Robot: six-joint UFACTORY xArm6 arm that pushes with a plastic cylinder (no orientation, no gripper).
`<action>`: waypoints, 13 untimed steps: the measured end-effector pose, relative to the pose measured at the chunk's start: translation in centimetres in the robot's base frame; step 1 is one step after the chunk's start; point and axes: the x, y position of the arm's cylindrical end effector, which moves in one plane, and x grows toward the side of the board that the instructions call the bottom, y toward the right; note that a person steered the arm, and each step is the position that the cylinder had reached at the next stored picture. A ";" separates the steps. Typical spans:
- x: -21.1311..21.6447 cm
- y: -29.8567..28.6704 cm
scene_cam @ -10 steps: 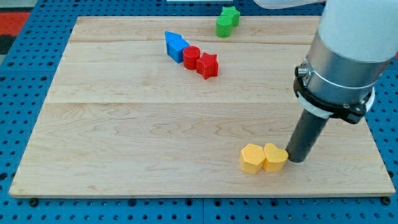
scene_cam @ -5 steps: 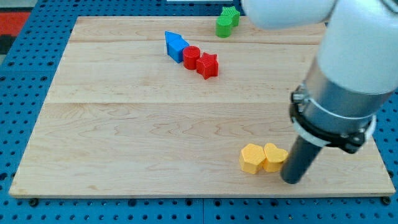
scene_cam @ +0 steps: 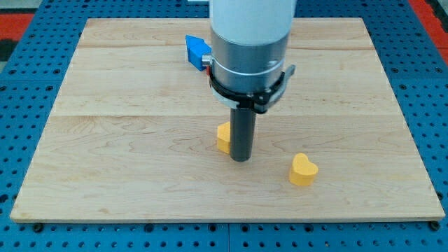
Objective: Move yellow hexagon towards the blue cube
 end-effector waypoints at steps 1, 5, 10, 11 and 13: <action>-2.2 -1.3; -7.4 -8.5; -8.0 -7.1; -9.3 -7.4; -9.6 -7.8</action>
